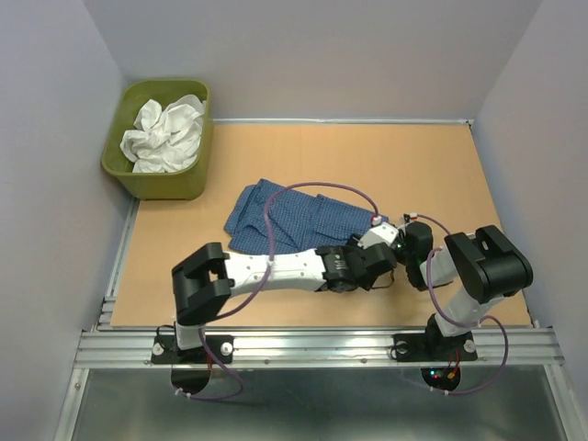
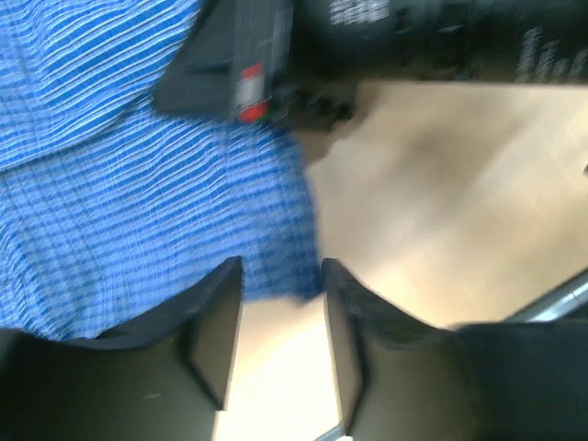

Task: Fold and stack the long sleeve shirts
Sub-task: Fold the shirt

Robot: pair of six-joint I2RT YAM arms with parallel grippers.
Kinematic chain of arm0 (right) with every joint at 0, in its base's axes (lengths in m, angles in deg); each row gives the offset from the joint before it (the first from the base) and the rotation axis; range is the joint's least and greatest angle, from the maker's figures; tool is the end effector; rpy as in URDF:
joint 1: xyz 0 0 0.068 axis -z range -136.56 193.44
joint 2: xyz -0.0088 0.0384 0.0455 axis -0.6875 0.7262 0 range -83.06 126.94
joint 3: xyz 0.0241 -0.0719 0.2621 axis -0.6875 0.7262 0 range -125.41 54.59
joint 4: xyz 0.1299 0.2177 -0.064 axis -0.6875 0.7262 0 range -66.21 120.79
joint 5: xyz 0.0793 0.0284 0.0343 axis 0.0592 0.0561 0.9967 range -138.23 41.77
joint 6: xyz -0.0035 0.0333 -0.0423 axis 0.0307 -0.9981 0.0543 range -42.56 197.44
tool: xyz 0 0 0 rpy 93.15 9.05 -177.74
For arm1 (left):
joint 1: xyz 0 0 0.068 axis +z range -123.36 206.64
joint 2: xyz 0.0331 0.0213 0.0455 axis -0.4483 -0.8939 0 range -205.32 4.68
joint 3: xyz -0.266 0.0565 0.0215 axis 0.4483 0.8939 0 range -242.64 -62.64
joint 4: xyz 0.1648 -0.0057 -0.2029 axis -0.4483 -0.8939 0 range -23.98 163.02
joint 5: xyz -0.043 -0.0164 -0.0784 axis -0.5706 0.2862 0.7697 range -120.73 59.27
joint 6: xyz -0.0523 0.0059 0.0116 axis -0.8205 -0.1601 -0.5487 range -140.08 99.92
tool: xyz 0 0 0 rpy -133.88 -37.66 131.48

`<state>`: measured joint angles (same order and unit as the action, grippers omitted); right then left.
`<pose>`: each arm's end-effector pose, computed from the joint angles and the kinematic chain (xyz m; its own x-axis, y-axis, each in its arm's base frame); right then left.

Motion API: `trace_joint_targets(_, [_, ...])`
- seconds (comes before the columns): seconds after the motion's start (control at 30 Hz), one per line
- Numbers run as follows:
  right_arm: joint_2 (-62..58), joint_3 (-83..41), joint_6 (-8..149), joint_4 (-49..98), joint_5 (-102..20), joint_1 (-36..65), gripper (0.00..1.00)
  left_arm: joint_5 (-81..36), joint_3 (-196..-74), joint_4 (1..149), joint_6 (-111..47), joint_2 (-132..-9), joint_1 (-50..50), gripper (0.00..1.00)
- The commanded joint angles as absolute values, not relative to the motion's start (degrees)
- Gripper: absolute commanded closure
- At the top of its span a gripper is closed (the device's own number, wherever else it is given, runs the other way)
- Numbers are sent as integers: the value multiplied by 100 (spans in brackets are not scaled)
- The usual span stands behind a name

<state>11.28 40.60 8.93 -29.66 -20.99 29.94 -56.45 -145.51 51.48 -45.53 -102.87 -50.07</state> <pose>0.2242 0.0706 0.0975 -0.7236 0.6771 -0.1339 0.1879 0.3799 0.9057 0.1118 -0.4059 0.2409 -0.4970 0.4197 -0.7595 0.6580 0.7529 -0.0145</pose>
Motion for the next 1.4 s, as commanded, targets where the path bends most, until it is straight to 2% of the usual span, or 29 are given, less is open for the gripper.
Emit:
trace_joint_targets(0.0, [1274, 3781, 1503, -2931, -1511, 3288, 99, -5490, -13991, 5447, -4855, -9088, -4667, 34])
trace_joint_targets(0.07, [1318, 3440, 1863, -2153, -1186, 3341, 100, -5385, -13727, 5613, -4847, -8728, -4352, 27])
trace_joint_targets(0.1, [1301, 3177, 2300, -1478, -967, 3394, 99, -5202, -13395, 5797, -4786, -8343, -4054, 21])
trace_joint_targets(0.13, [1266, 3174, 2591, -1471, -878, 3412, 99, -5113, -13218, 5799, -4785, -8148, -4051, 19])
trace_joint_targets(0.17, [1187, 2704, 2986, -305, -842, 3447, 99, -5016, -12833, 5990, -4707, -7772, -3703, 15])
trace_joint_targets(0.23, [1090, 2175, 4378, 1611, -1060, 3456, 99, -4780, -12453, 6245, -4610, -7479, -3254, 14])
trace_joint_targets(0.4, [949, 804, 6027, 3896, -2009, 3553, 99, -4392, -11662, 6440, -4556, -7013, -1638, 15])
trace_joint_targets(0.53, [1509, -644, 6934, 5441, -2484, 3553, 99, -4093, -11397, 6502, -4802, -6959, -785, 17])
trace_joint_targets(0.73, [2073, -2437, 8015, 6753, -3354, 3544, 99, -3504, -10905, 6677, -5355, -6985, -228, 21])
trace_joint_targets(0.97, [2478, -4109, 8684, 7669, -4830, 3378, 99, -2573, -10282, 7475, -5926, -7468, -219, 27])
trace_joint_targets(1.13, [2574, -4586, 8983, 7775, -6096, 2850, 99, -1790, -9982, 8364, -6288, -7758, -237, 31])
trace_joint_targets(1.37, [2724, -4675, 9072, 7626, -7037, 2366, 99, -1359, -9920, 9400, -6727, -8189, -394, 32])
